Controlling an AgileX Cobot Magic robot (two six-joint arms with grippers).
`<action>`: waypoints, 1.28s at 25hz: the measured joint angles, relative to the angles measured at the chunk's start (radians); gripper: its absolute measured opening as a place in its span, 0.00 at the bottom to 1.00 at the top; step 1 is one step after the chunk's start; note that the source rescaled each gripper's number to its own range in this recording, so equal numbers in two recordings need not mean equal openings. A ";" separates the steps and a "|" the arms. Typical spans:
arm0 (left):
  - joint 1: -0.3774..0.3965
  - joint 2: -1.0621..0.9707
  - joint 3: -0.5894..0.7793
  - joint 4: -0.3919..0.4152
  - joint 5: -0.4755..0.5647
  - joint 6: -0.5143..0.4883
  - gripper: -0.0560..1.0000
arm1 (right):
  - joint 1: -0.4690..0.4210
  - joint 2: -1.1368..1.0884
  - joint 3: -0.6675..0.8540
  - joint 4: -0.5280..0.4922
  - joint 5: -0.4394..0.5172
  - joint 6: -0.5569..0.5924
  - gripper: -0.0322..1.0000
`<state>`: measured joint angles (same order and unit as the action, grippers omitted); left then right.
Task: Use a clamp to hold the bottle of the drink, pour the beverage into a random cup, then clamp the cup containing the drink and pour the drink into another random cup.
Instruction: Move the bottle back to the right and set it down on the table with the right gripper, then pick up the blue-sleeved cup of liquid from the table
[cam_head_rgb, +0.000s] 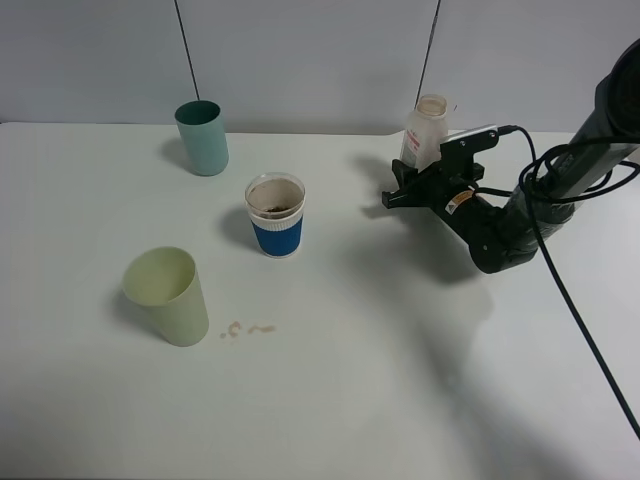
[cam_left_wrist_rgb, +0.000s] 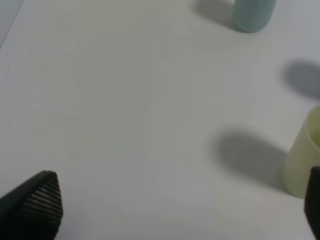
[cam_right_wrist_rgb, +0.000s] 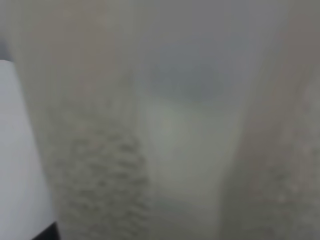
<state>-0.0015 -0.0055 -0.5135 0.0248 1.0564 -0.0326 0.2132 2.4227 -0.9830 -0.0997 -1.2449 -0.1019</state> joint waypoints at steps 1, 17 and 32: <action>0.000 0.000 0.000 0.000 0.000 0.000 0.93 | 0.000 0.000 0.000 0.000 0.000 0.000 0.10; 0.000 0.000 0.000 0.000 0.000 0.000 0.93 | 0.038 0.005 0.001 0.030 0.030 0.003 0.46; 0.000 0.000 0.000 0.000 0.000 0.000 0.93 | 0.070 -0.058 0.002 0.136 0.042 -0.117 0.63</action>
<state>-0.0015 -0.0055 -0.5135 0.0248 1.0564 -0.0326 0.2832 2.3646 -0.9811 0.0364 -1.2025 -0.2192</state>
